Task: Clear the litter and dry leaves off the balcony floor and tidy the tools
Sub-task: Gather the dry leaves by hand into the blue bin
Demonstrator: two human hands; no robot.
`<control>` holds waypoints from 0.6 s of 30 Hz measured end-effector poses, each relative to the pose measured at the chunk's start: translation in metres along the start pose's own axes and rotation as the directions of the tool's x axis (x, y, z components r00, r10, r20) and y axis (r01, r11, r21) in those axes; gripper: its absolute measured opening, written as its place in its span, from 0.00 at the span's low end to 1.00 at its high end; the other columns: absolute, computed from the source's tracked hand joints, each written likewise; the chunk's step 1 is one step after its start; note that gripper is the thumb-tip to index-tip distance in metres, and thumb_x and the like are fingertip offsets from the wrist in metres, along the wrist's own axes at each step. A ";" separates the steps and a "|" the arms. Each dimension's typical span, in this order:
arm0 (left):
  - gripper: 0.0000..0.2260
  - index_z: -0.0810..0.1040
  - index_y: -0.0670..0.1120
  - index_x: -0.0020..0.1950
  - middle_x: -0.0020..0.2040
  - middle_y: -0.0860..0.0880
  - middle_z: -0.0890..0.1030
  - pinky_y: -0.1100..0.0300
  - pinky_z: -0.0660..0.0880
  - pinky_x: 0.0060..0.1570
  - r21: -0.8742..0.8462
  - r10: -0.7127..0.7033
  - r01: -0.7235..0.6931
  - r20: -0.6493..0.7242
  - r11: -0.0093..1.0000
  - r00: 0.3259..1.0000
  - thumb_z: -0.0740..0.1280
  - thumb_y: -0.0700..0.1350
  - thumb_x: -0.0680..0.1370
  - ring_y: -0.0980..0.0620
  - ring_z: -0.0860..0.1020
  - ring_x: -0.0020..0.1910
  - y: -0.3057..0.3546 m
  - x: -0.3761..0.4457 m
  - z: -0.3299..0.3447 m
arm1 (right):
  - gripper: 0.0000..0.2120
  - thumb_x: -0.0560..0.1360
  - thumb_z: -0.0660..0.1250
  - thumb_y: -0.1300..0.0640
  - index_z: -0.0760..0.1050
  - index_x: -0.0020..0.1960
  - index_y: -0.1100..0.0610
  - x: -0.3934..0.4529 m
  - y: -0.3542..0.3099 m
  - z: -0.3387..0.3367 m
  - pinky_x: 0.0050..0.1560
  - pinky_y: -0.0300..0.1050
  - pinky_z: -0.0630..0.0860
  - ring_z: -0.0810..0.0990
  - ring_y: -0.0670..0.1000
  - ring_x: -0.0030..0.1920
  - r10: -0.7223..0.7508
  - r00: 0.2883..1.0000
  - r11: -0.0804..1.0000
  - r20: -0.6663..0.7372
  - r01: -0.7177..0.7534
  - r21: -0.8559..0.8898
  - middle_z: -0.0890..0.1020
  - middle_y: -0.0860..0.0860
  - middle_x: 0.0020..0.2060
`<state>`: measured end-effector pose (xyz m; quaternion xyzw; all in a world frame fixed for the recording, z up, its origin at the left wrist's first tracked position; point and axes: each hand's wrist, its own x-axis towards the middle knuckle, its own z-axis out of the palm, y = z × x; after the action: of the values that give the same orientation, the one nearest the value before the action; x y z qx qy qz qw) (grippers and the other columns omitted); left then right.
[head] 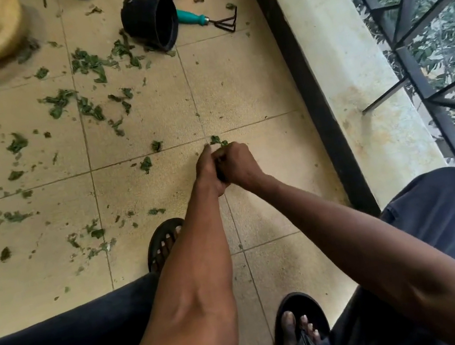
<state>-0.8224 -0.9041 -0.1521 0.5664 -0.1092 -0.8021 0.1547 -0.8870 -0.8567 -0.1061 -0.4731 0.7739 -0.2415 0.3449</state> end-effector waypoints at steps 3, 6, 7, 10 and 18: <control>0.19 0.80 0.41 0.61 0.56 0.42 0.83 0.54 0.79 0.47 -0.022 0.022 -0.021 0.038 1.000 0.999 0.62 0.54 0.80 0.43 0.82 0.53 0.011 -0.004 -0.004 | 0.15 0.74 0.60 0.69 0.81 0.54 0.61 0.000 -0.008 0.011 0.38 0.45 0.74 0.82 0.59 0.42 -0.079 0.988 0.975 -0.130 0.049 -0.215 0.83 0.60 0.45; 0.12 0.81 0.40 0.56 0.51 0.42 0.84 0.58 0.80 0.37 0.024 0.062 -0.062 -0.043 0.998 0.997 0.66 0.47 0.79 0.46 0.83 0.46 0.018 -0.003 -0.008 | 0.13 0.71 0.61 0.71 0.80 0.51 0.62 0.012 -0.013 0.010 0.40 0.49 0.76 0.79 0.58 0.44 -0.067 0.991 0.988 -0.112 0.050 -0.144 0.81 0.61 0.43; 0.09 0.82 0.42 0.51 0.46 0.43 0.84 0.61 0.77 0.31 0.026 0.070 -0.067 -0.103 0.997 0.992 0.66 0.46 0.79 0.48 0.82 0.41 0.021 -0.002 -0.010 | 0.12 0.71 0.63 0.70 0.81 0.49 0.62 0.020 -0.013 0.005 0.40 0.46 0.77 0.80 0.56 0.43 -0.032 0.999 0.997 -0.024 0.031 -0.074 0.82 0.61 0.43; 0.13 0.74 0.45 0.37 0.31 0.49 0.72 0.69 0.60 0.19 -0.039 0.066 -0.075 -0.200 0.996 0.978 0.63 0.46 0.81 0.56 0.67 0.23 0.029 0.000 -0.018 | 0.10 0.72 0.65 0.71 0.82 0.48 0.63 0.047 -0.010 -0.016 0.42 0.43 0.80 0.81 0.51 0.40 0.055 0.981 0.960 0.184 -0.103 0.259 0.85 0.58 0.45; 0.17 0.70 0.46 0.36 0.26 0.52 0.66 0.68 0.55 0.21 -0.218 0.071 -0.123 -0.231 0.968 0.970 0.61 0.51 0.83 0.56 0.62 0.19 0.051 0.001 -0.048 | 0.19 0.82 0.55 0.47 0.66 0.65 0.60 0.102 0.042 -0.014 0.63 0.58 0.70 0.71 0.59 0.61 0.019 1.000 0.993 0.024 -0.016 -0.114 0.72 0.59 0.63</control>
<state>-0.7708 -0.9520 -0.1509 0.6243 -0.0252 -0.7326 0.2700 -0.9534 -0.9298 -0.1575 -0.4880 0.7863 -0.1880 0.3290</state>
